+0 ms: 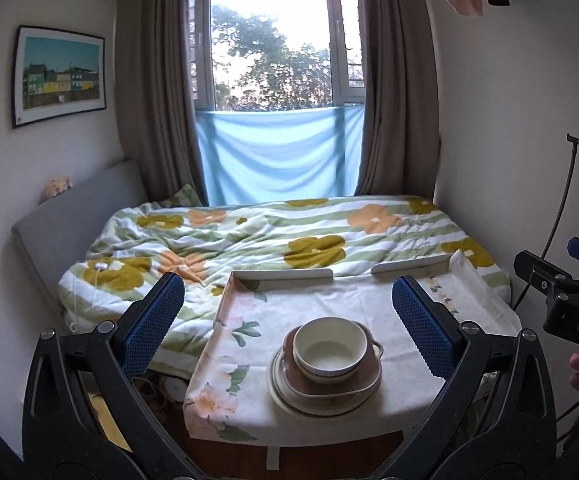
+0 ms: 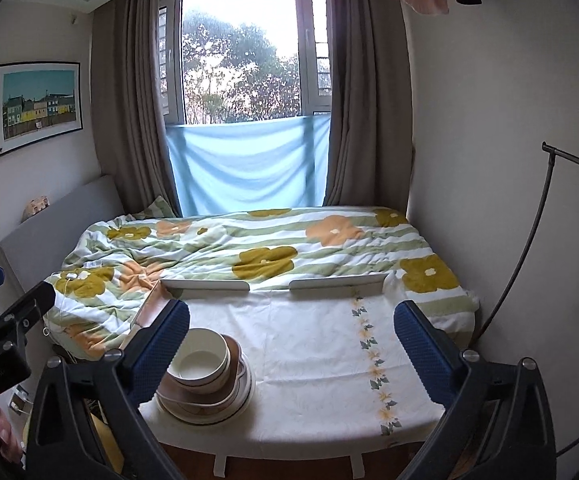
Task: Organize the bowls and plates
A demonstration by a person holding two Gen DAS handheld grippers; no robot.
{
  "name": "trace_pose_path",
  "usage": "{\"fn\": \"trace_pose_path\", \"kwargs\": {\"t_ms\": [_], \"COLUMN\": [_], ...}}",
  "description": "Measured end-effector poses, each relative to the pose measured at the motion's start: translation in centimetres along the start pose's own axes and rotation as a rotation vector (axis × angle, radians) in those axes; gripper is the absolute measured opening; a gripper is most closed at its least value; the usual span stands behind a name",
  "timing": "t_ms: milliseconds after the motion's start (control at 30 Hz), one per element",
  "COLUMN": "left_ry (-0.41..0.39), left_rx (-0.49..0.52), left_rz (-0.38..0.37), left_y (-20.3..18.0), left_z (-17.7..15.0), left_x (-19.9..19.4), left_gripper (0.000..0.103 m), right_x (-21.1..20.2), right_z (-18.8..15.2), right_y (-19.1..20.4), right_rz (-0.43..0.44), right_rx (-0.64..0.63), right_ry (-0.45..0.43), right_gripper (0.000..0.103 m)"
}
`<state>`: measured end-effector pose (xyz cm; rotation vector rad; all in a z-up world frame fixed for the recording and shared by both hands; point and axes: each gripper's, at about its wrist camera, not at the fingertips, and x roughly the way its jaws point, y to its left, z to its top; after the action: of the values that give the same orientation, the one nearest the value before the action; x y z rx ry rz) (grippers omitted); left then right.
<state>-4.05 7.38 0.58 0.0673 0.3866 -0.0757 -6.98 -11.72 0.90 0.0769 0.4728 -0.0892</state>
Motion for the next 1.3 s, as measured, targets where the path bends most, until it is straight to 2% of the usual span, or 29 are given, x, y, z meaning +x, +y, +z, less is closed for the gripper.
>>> {"fn": "trace_pose_path", "kwargs": {"t_ms": [633, 1300], "left_ry": [-0.007, 0.021], "left_rx": [-0.003, -0.003], "left_rz": [-0.010, 0.002], "left_y": [-0.05, -0.24], "left_z": [-0.38, -0.51], "left_x": [0.06, 0.09], "left_gripper": [0.103, 0.103], "right_x": [-0.13, 0.30], "right_z": [-0.04, -0.48], "right_y": [0.07, 0.63], "right_rz": [0.011, 0.021], "right_rx": [-0.014, -0.022], "right_ry": [-0.011, 0.013], "right_gripper": [0.102, 0.102]}}
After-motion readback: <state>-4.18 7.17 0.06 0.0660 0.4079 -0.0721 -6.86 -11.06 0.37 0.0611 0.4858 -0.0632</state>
